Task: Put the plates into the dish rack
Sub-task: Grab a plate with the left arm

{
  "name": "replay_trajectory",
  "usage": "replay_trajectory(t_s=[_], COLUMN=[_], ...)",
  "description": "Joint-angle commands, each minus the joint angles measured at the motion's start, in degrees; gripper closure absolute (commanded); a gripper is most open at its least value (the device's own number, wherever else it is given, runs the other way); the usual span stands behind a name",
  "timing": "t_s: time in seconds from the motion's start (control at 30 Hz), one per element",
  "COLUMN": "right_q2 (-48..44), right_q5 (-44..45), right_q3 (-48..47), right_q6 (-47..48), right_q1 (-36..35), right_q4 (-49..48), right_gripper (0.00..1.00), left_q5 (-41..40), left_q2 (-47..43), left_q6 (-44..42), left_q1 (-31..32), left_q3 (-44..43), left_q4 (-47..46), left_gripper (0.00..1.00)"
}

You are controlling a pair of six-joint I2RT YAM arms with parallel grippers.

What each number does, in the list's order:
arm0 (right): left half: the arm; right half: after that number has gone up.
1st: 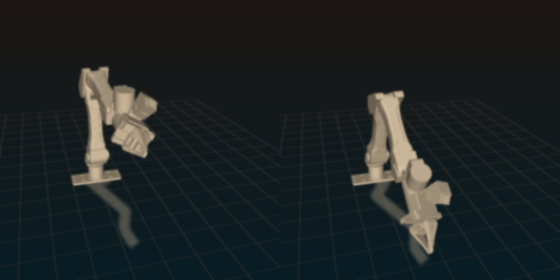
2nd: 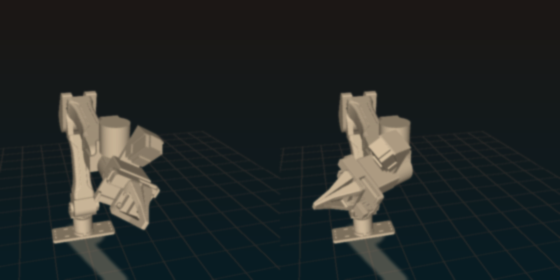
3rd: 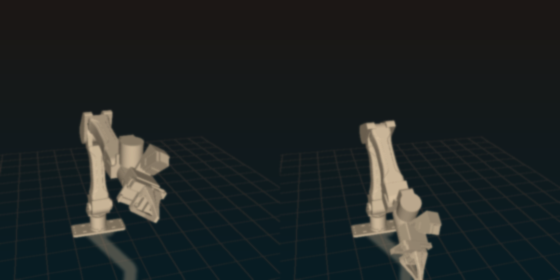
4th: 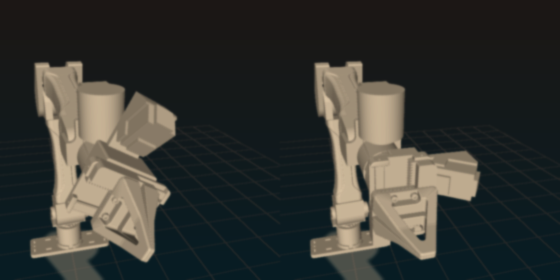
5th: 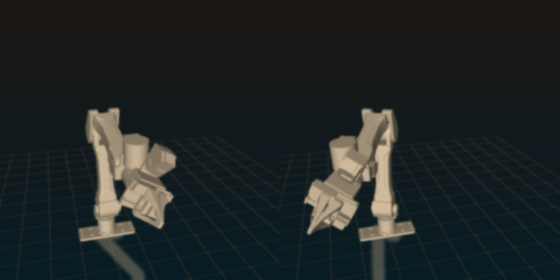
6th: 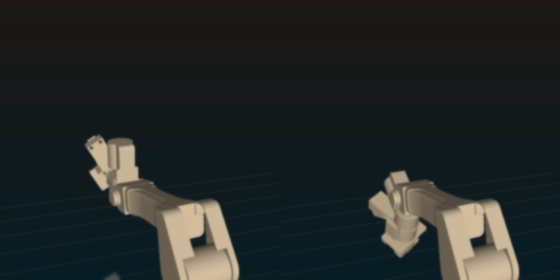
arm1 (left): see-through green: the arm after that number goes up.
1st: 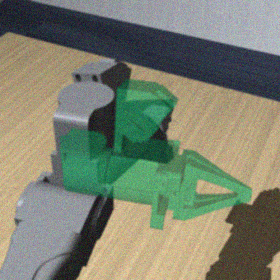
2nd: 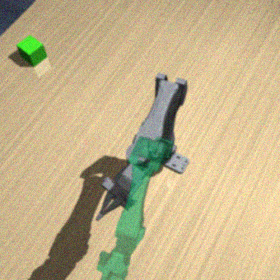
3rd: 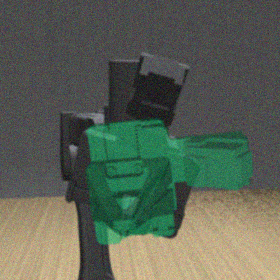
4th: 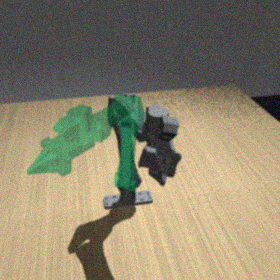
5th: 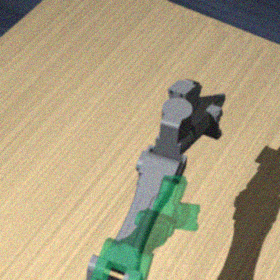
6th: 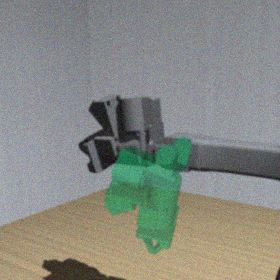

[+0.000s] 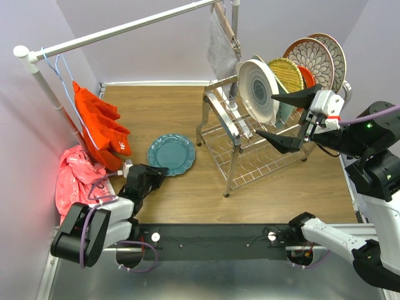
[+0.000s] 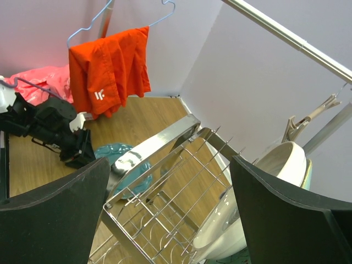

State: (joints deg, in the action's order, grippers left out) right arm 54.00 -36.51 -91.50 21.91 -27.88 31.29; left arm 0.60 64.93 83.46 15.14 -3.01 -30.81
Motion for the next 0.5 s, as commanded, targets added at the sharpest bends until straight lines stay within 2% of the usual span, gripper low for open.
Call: replay_trajectory(t_s=[0.0,0.1,0.3,0.47], right_q2=[0.32,0.32,0.32,0.14], right_q5=[1.01,1.09,1.18,1.09], right_q3=[-1.66,-1.92,-2.19,-2.36], right_q6=[-0.64,-0.64,-0.82,-0.64], right_q1=[0.37,0.28,0.28,0.19], right_q4=[-0.53,-0.53,-0.53,-0.53], right_gripper=[0.02,0.02,0.02,0.02], left_q5=[-1.04,-0.95,-0.86,-0.86], left_q2=[2.83,3.98,1.7,-7.59], left_q6=[-0.67,-0.84,-4.26,-8.66], left_q1=[0.16,0.07,-0.02,-0.02], left_q3=[-0.86,-1.04,-2.7,-6.56], left_q4=[-4.26,-5.31,-4.09,5.37], left_gripper=[0.63,0.7,0.99,1.0])
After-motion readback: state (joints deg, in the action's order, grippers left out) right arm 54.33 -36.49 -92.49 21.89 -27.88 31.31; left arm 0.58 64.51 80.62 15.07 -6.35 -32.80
